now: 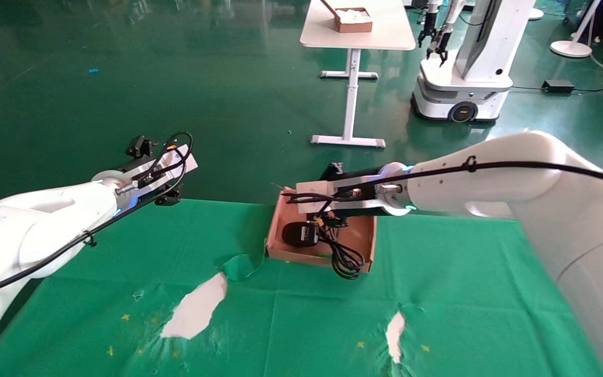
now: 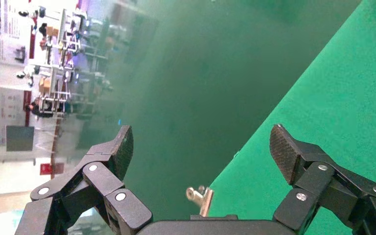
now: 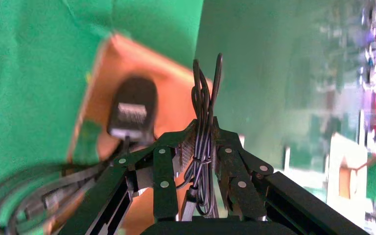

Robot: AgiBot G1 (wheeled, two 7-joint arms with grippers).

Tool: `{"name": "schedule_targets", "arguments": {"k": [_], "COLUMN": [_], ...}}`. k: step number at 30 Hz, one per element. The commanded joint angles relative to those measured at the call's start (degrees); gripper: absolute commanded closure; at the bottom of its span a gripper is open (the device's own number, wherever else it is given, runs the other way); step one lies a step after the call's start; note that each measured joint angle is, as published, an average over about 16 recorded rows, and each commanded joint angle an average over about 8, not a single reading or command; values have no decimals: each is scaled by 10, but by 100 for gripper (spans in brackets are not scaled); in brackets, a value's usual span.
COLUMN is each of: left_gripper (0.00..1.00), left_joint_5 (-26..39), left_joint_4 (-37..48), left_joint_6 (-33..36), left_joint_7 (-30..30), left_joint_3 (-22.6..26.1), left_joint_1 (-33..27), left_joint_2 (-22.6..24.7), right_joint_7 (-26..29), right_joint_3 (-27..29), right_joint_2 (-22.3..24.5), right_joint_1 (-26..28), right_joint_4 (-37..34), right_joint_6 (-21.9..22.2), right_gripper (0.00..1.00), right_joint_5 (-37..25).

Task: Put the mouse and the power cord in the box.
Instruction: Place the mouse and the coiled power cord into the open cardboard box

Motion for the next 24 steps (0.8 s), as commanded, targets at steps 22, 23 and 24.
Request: {"name": "schedule_targets", "arguments": {"k": [22, 23, 24], "left_gripper": [0, 0, 0], "left_joint_5": [12, 12, 12], "left_joint_4": [-15, -15, -15], "left_joint_6": [7, 7, 7], "left_joint_7": [-13, -13, -13], "left_joint_3": [0, 0, 0], "left_joint_1": [2, 2, 2], "left_joint_2": [-6, -6, -6], "right_joint_7": [1, 3, 5], "right_joint_3": [-17, -16, -13], "right_joint_2": [2, 4, 8], "right_joint_1": [-4, -6, -9], "right_joint_4": [-15, -12, -9], "right_joint_6": [20, 18, 15], "right_gripper": [0, 0, 0], "right_joint_5": [14, 17, 21]}}
